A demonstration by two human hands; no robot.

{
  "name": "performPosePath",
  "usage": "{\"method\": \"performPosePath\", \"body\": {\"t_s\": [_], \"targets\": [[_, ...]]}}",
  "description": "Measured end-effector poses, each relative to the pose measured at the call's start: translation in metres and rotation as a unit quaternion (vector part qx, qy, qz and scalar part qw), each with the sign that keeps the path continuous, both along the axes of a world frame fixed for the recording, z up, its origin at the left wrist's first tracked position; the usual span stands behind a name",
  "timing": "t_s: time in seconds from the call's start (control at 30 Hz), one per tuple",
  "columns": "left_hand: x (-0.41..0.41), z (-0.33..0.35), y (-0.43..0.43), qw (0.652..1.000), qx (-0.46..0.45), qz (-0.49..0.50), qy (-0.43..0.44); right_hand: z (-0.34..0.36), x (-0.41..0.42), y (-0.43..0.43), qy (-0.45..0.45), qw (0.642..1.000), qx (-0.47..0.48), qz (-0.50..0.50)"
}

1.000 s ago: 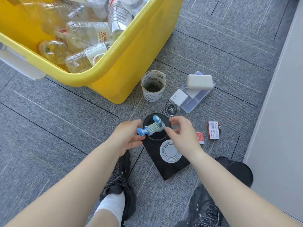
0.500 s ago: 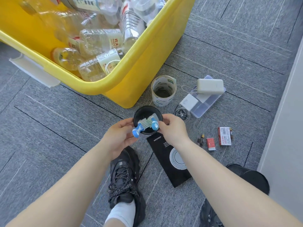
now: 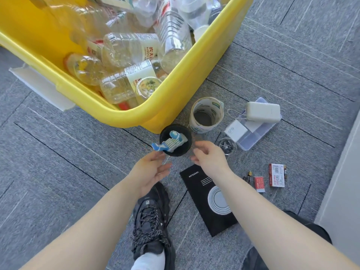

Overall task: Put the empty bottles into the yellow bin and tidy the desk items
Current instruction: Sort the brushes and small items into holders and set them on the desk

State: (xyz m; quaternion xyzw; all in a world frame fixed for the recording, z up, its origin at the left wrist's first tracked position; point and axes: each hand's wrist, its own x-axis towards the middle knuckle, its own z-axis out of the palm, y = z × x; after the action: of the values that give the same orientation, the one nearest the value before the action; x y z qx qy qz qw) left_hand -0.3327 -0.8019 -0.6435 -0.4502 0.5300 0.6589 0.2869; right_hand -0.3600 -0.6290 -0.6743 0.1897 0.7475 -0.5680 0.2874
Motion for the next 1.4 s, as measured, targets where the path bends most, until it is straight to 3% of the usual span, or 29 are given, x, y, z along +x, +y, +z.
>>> {"method": "performPosePath", "body": {"t_s": [0.23,0.4,0.5,0.67,0.83,1.0,1.17,1.27,1.4], "targets": [[0.028,-0.002,0.022,0.990,-0.065,-0.124,-0.010,0.005,0.033,0.059,-0.010,0.997,0.082,-0.008],[0.046,-0.010,0.043,0.935,-0.184,-0.303,0.018,0.001,0.060,0.104,0.002,0.975,0.212,0.063],[0.056,-0.016,0.055,0.909,-0.216,-0.356,0.013,-0.007,0.075,0.121,-0.034,0.959,0.262,0.106],[0.068,-0.014,0.085,0.930,-0.123,-0.340,-0.062,-0.018,0.093,0.133,-0.095,0.952,0.242,0.164],[0.065,-0.022,0.091,0.914,-0.161,-0.371,-0.040,-0.019,0.091,0.140,-0.090,0.956,0.226,0.164],[0.054,-0.022,0.094,0.901,-0.231,-0.368,0.003,-0.027,0.078,0.158,-0.014,0.941,0.336,0.044],[0.048,-0.027,0.098,0.923,-0.200,-0.325,0.051,-0.036,0.074,0.161,-0.046,0.928,0.357,0.095],[0.047,-0.029,0.102,0.929,-0.188,-0.314,0.059,-0.036,0.075,0.160,-0.021,0.911,0.393,0.125],[0.043,-0.025,0.107,0.934,-0.178,-0.305,0.057,-0.022,0.075,0.181,0.005,0.860,0.494,0.127]]}}
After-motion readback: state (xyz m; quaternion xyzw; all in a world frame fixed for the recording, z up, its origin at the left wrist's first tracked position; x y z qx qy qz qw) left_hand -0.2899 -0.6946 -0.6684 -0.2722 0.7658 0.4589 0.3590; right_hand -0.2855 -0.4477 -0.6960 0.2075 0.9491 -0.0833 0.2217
